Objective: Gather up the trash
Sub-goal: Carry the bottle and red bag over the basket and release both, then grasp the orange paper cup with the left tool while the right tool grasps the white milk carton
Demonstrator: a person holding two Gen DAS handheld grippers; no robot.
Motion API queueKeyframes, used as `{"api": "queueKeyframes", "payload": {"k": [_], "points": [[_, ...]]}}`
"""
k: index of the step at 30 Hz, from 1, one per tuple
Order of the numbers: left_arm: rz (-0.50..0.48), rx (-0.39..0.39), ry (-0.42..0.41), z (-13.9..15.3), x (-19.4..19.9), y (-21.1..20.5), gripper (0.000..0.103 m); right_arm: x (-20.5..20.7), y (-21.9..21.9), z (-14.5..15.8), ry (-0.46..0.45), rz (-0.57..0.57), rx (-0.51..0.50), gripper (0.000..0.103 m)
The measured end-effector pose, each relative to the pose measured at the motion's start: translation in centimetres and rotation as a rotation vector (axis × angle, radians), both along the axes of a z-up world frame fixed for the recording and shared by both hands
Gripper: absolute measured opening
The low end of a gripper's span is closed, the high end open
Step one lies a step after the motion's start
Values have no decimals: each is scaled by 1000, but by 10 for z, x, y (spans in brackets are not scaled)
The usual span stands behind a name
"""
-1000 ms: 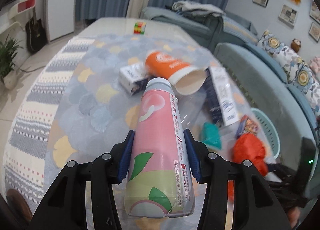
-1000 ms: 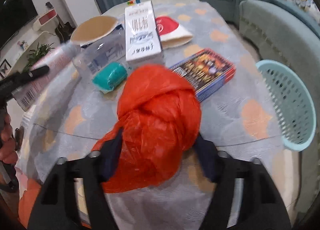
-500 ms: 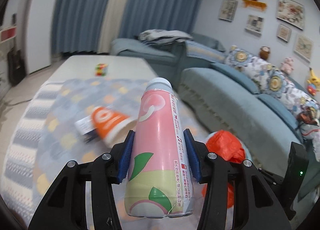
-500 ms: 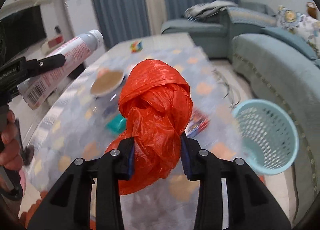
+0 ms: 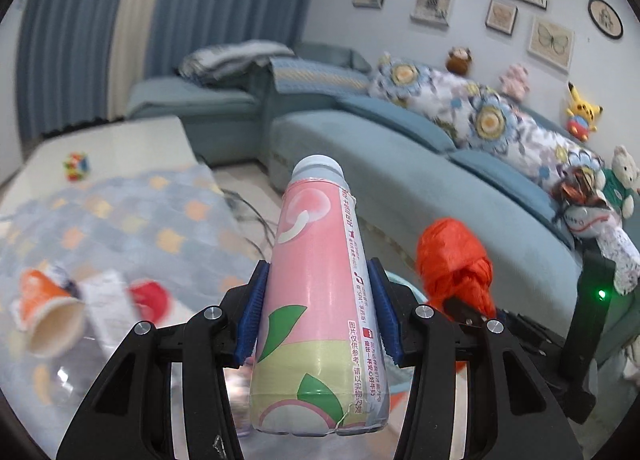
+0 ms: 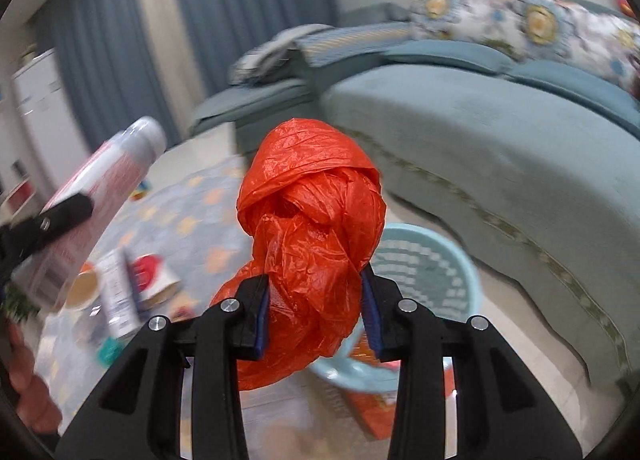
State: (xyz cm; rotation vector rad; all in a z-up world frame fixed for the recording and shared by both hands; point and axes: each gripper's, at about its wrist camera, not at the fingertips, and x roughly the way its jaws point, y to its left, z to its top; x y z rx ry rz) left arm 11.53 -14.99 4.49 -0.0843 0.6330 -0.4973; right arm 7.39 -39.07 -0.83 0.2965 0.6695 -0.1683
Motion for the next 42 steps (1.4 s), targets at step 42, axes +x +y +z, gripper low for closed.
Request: {"api": "queueKeyframes", "payload": {"k": [42], "points": [[237, -150, 79, 0, -10, 142, 71, 4, 123, 5, -5, 245, -59, 55]]}}
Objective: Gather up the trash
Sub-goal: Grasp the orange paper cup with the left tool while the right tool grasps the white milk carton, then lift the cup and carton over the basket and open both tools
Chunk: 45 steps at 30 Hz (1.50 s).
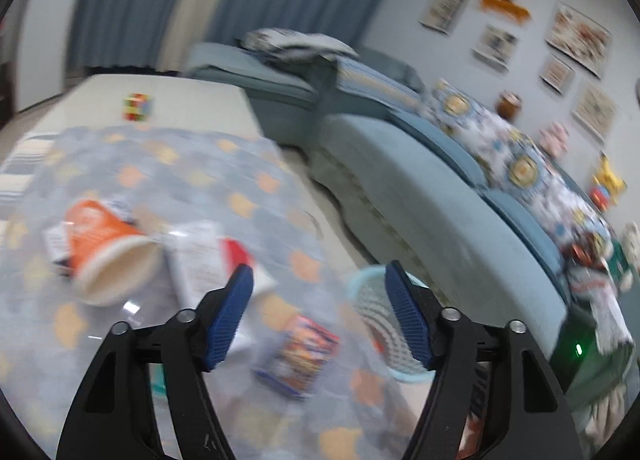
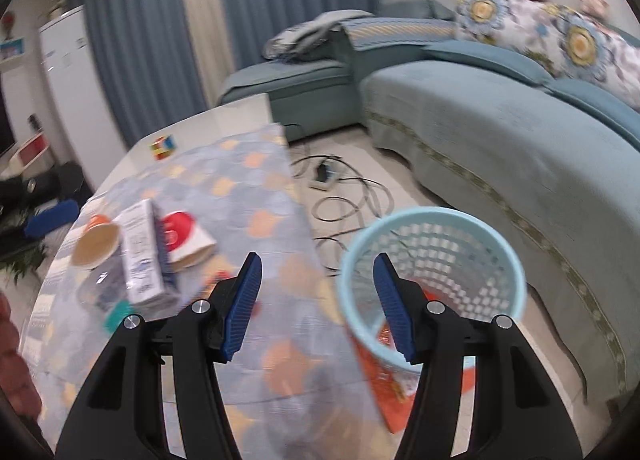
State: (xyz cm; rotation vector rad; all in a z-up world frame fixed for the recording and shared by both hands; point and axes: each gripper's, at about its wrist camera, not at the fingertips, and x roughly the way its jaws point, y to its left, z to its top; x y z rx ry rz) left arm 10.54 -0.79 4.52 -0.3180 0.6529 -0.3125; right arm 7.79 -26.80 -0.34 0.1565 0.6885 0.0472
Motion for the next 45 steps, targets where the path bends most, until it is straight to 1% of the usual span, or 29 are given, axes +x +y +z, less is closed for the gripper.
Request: {"api": "queueKeyframes", "payload": {"k": [4, 6, 8, 11, 15, 17, 19, 20, 24, 27, 32, 34, 35, 36, 37, 39, 40, 42, 44, 45], "points": [[158, 16, -15, 5, 1, 54, 74, 8, 42, -1, -4, 87, -3, 55], [217, 22, 8, 4, 6, 77, 79, 13, 57, -5, -1, 114, -9, 55], [254, 15, 56, -5, 17, 101, 80, 21, 78, -10, 5, 149, -18, 55], [301, -3, 121, -22, 38, 127, 86, 33, 106, -17, 9, 193, -31, 55], [341, -55, 214, -46, 68, 143, 87, 48, 146, -27, 15, 272, -65, 55], [353, -60, 259, -56, 80, 146, 87, 54, 158, -32, 21, 293, -72, 57], [357, -64, 280, -65, 87, 147, 87, 60, 167, -39, 33, 300, -75, 63], [353, -61, 284, -68, 90, 147, 87, 63, 171, -43, 42, 301, -72, 64], [332, -24, 303, -81, 99, 141, 86, 73, 181, -56, 83, 309, -68, 65], [307, -22, 312, -90, 101, 137, 82, 77, 185, -63, 111, 308, -79, 65], [295, -39, 304, -92, 95, 140, 79, 82, 189, -71, 139, 304, -69, 65], [291, -75, 292, -92, 89, 144, 75, 83, 188, -73, 147, 300, -72, 65], [287, -85, 291, -92, 87, 145, 74, 84, 188, -73, 148, 299, -70, 64], [284, -92, 291, -92, 85, 146, 74, 84, 187, -74, 148, 295, -68, 56], [283, -96, 288, -91, 83, 146, 72, 85, 187, -74, 155, 294, -70, 52], [275, -97, 272, -87, 79, 146, 63, 84, 186, -73, 151, 292, -71, 51], [270, -95, 270, -86, 77, 145, 62, 83, 186, -72, 146, 291, -73, 51], [255, -95, 257, -81, 70, 146, 54, 80, 184, -68, 129, 293, -68, 50], [239, -80, 237, -74, 61, 145, 50, 75, 182, -62, 114, 293, -58, 49], [230, -69, 228, -70, 56, 145, 50, 73, 181, -58, 105, 294, -55, 49]]}}
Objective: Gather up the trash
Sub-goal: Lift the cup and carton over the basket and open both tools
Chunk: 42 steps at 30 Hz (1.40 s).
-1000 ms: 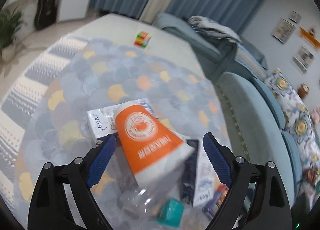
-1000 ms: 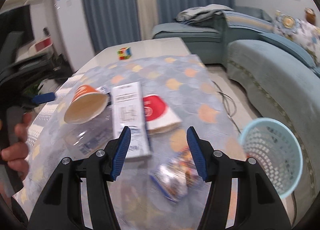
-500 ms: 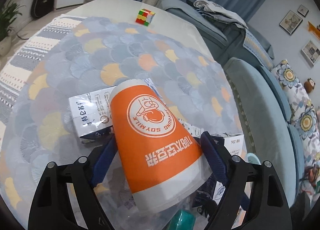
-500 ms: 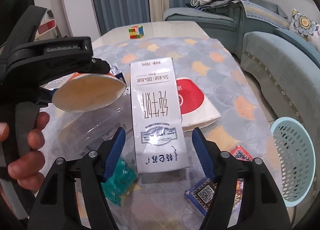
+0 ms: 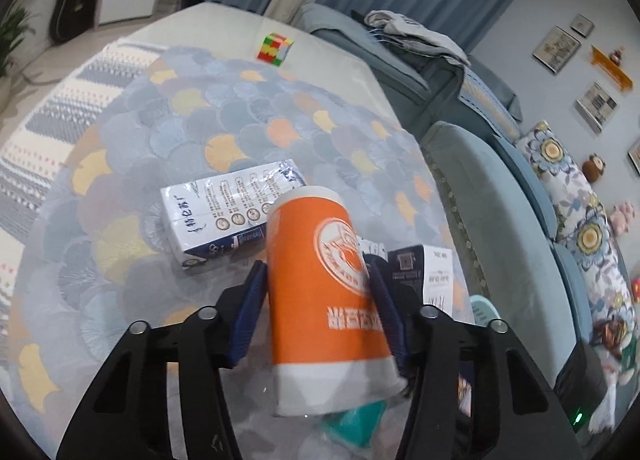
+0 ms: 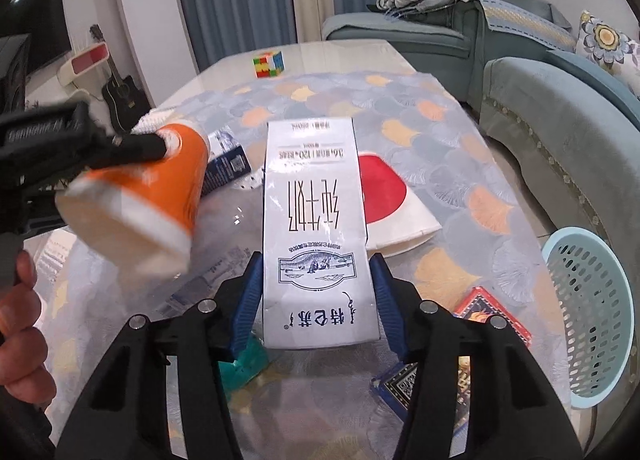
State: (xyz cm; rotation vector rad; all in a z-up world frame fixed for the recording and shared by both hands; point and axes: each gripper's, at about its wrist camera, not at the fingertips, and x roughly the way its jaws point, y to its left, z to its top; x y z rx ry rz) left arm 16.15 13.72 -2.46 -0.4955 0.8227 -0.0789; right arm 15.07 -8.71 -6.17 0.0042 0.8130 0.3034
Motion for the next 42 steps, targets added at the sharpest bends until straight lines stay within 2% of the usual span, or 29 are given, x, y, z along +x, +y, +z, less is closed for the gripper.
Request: {"api": "queueKeyframes", "payload": {"k": [6, 9, 15, 17, 23, 24, 25, 27, 33, 36, 39, 40, 42], "points": [[-57, 85, -53, 27, -41, -3, 49, -36, -13, 30, -51, 18, 30, 49], [-66, 140, -61, 36, -75, 1, 49, -64, -22, 39, -52, 33, 33, 49], [-57, 189, -39, 28, -125, 16, 50, -113, -30, 34, -22, 66, -45, 49], [-60, 241, -28, 23, -137, 16, 50, -124, -34, 26, 8, 58, -65, 49], [-88, 360, 10, 9, -146, 5, 50, -125, -41, 6, 110, 33, -69, 50], [-91, 367, 14, 7, -146, 3, 50, -123, -40, 4, 126, 38, -68, 51], [-99, 364, 18, 5, -146, 2, 50, -120, -40, 2, 144, 38, -71, 59], [-112, 354, 26, 0, -147, 0, 50, -114, -37, -2, 172, 37, -74, 68], [-145, 367, 41, -11, -147, -13, 50, -101, -26, -18, 224, 49, -109, 72], [-159, 371, 50, -17, -146, -19, 50, -99, -24, -25, 241, 43, -112, 71], [-173, 379, 51, -19, -146, -25, 50, -98, -25, -28, 246, 50, -97, 53], [-178, 380, 49, -18, -146, -27, 50, -99, -25, -26, 235, 50, -99, 49], [-182, 383, 30, -13, -147, -31, 50, -104, -27, -15, 183, 52, -88, 49]]}}
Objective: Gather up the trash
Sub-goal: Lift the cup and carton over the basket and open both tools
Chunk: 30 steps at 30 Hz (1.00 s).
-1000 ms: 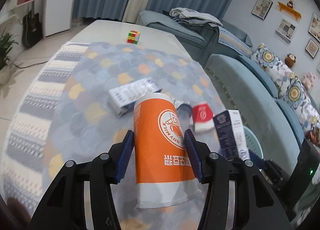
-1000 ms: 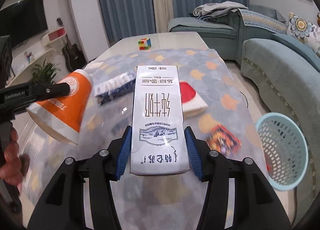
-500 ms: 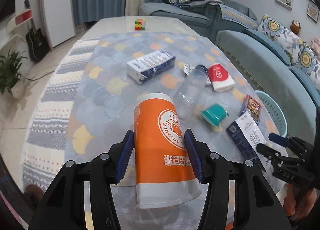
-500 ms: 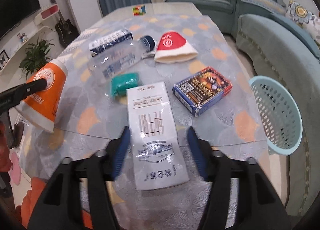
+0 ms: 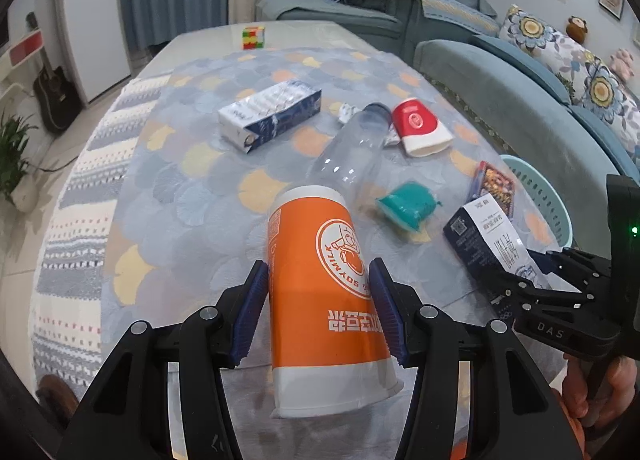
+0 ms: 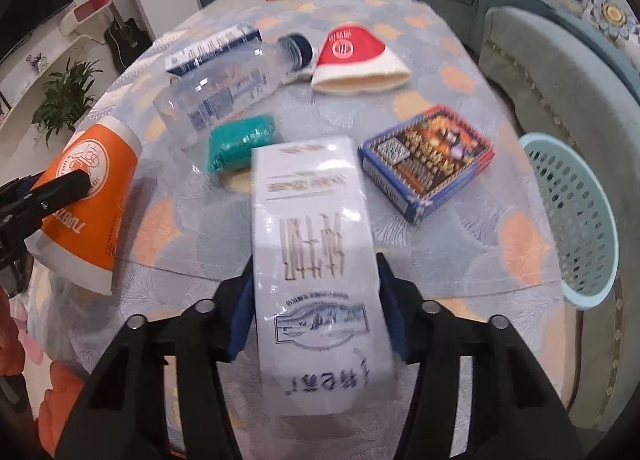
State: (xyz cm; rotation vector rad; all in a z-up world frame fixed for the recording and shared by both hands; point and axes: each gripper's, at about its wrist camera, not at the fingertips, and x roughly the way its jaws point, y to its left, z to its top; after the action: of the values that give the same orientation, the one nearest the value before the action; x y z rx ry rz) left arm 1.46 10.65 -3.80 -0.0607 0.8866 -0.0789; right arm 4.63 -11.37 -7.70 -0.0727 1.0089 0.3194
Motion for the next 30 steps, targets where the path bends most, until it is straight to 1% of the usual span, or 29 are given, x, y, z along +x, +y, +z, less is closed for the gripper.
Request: {"api": "queueKeyframes", "payload": {"k": [1, 4, 5, 6, 9, 11, 13, 16, 17, 19, 21, 23, 25, 27, 30], "points": [[-13, -9, -19, 5, -1, -3, 50, -2, -2, 7, -25, 1, 14, 49], [-84, -69, -82, 25, -4, -15, 50, -8, -12, 33, -113, -16, 48, 49], [-104, -74, -102, 32, -3, -22, 50, -9, -17, 41, -139, -27, 53, 49], [-123, -73, -119, 39, -2, -29, 50, -9, -24, 50, -164, -42, 59, 49], [-182, -36, -176, 63, 7, -62, 50, -4, -51, 75, -224, -100, 83, 49], [-221, -18, -212, 82, 19, -91, 50, 3, -73, 90, -258, -145, 87, 49], [-256, -25, -245, 97, 32, -118, 50, 11, -99, 102, -288, -198, 78, 49], [-290, -52, -278, 107, 50, -152, 50, 24, -135, 111, -301, -273, 82, 49], [-297, -69, -285, 107, 57, -162, 50, 29, -146, 112, -292, -294, 100, 49], [-320, -140, -268, 104, 76, -182, 50, 40, -182, 109, -253, -351, 179, 49], [-324, -186, -241, 96, 93, -203, 50, 47, -206, 103, -239, -425, 168, 49], [-328, -201, -221, 85, 103, -221, 50, 52, -226, 96, -227, -471, 175, 49], [-338, -207, -196, 72, 111, -238, 50, 57, -246, 81, -194, -526, 182, 49], [-343, -211, -169, 58, 118, -250, 50, 62, -263, 60, -153, -583, 167, 49], [-361, -212, -117, 32, 127, -270, 51, 68, -274, 29, -98, -630, 141, 49]]}}
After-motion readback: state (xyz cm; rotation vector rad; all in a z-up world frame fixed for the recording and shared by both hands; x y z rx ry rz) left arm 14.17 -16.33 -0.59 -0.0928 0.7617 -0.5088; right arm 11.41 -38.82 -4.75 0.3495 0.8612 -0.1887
